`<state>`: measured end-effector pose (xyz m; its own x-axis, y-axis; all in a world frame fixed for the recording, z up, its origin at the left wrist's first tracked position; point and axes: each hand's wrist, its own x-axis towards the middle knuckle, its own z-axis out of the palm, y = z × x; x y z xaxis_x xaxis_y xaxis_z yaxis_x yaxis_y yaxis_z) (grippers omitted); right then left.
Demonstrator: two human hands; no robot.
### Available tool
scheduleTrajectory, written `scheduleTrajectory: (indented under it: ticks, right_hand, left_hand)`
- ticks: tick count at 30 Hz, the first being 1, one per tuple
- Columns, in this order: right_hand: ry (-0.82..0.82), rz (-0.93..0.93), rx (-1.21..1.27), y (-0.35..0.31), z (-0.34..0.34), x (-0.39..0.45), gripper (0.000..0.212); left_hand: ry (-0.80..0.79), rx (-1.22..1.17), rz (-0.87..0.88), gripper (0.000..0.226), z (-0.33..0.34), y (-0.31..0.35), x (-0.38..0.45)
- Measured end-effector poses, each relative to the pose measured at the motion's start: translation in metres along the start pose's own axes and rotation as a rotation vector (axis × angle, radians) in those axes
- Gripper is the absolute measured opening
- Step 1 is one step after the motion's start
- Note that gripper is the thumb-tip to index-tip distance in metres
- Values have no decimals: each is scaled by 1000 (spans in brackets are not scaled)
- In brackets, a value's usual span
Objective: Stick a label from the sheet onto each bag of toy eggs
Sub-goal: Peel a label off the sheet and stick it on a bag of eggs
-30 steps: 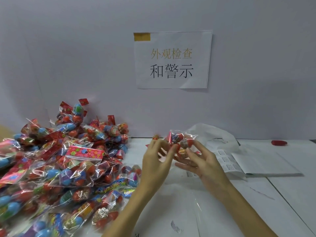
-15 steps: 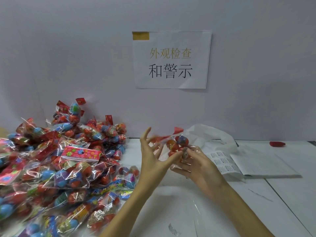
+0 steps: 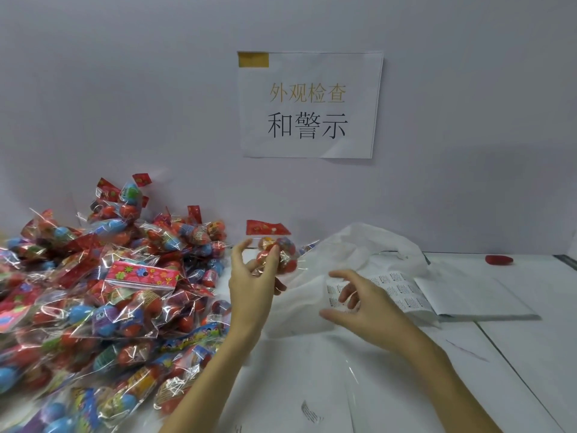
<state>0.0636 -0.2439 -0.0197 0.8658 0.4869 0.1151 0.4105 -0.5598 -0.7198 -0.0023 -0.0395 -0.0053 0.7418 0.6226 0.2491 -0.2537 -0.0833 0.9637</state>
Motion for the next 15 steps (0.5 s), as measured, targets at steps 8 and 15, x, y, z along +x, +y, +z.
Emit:
scheduleTrajectory:
  ticks: [8,15]
  right_hand:
    - [31,-78,-138,-5,21,1,52]
    - [135,-267,-104,-14,18,1,43]
  left_hand:
    - [-200,406,468,72,11,-12,-11]
    - [-499,638,398,61,14,-15,-21]
